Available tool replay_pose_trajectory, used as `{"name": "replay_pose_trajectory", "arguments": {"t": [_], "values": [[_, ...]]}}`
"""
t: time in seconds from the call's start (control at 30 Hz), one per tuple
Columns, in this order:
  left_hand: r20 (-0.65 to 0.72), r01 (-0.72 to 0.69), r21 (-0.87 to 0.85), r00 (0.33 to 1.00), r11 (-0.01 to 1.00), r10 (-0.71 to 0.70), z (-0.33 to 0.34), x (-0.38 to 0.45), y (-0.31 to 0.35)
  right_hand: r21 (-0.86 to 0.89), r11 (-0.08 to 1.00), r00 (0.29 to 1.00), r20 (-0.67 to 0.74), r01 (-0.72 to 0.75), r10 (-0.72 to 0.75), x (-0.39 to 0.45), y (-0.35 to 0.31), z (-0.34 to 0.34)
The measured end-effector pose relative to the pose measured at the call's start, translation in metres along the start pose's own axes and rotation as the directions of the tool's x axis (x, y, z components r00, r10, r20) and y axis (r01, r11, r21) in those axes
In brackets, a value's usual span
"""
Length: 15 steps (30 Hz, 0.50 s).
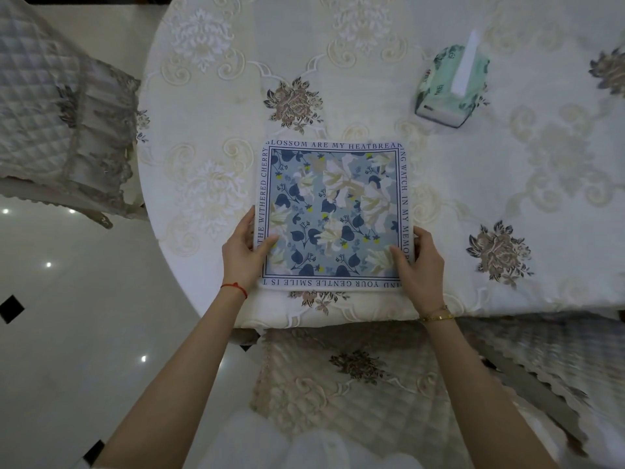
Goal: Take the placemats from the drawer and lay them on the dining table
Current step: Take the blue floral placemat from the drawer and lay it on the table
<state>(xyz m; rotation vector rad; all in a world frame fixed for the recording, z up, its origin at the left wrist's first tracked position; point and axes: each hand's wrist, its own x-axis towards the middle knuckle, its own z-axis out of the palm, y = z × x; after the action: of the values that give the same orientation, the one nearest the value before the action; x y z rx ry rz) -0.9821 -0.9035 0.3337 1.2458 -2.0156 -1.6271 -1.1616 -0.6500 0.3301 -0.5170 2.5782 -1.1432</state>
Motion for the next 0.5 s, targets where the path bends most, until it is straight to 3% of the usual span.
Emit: {"name": "replay_pose_trajectory", "arguments": {"t": [0.17,0.27,0.37,0.5], "values": [[-0.103,-0.019,0.312,0.993,0.950,0.054,-0.005,0.000,0.008,-0.304,0.951,0.994,-0.076,0.052,-0.079,0.005,0.006,0.000],[-0.162,-0.012,0.397,0.983,0.918,0.083,-0.010,0.008,0.016,-0.362,0.924,0.982,-0.093,0.122,-0.166,0.016,-0.003,0.003],[-0.063,-0.180,0.513,0.967,0.839,0.246,-0.005,0.028,0.023,-0.331,0.909,0.965,0.018,0.253,-0.262,0.045,-0.020,0.014],[0.126,-0.406,0.548,0.904,0.732,0.408,0.020,0.070,0.040,-0.356,0.844,0.915,0.192,0.401,-0.354,0.094,-0.049,0.044]]}}
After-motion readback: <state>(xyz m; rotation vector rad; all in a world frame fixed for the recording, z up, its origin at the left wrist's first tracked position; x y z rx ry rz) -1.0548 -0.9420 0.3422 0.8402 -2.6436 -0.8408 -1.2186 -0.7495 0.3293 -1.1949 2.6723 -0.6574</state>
